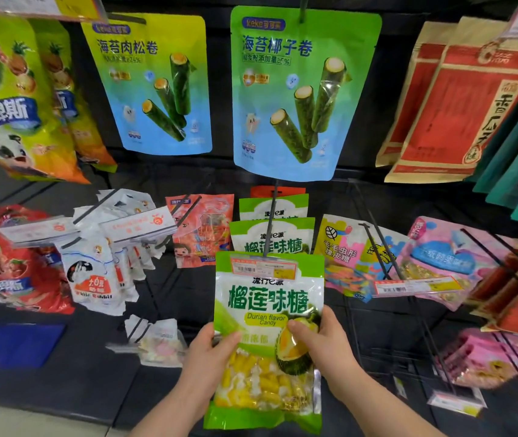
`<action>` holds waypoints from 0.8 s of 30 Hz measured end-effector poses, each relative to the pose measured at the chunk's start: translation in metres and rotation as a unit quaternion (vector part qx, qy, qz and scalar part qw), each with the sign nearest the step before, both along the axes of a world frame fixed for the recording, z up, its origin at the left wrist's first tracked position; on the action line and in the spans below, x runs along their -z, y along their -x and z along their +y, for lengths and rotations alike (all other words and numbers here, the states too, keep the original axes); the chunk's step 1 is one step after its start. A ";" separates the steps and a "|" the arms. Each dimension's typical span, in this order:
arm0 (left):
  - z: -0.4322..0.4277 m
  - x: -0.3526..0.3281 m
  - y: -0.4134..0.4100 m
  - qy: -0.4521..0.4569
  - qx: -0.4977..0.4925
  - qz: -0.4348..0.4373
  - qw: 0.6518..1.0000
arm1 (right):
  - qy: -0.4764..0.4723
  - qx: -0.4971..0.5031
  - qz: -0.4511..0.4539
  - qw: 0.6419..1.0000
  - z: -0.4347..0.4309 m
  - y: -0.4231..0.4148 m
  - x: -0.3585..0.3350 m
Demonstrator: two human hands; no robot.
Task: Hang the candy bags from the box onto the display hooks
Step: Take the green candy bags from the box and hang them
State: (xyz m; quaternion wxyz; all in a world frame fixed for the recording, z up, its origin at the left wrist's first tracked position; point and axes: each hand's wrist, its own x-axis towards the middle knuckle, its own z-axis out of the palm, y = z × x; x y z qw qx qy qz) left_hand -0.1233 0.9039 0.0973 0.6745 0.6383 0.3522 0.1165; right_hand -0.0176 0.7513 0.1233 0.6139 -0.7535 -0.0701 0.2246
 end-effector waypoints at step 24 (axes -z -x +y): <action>0.022 0.012 -0.044 -0.043 0.000 0.048 0.998 | 0.066 0.009 0.030 0.997 0.027 -0.047 0.015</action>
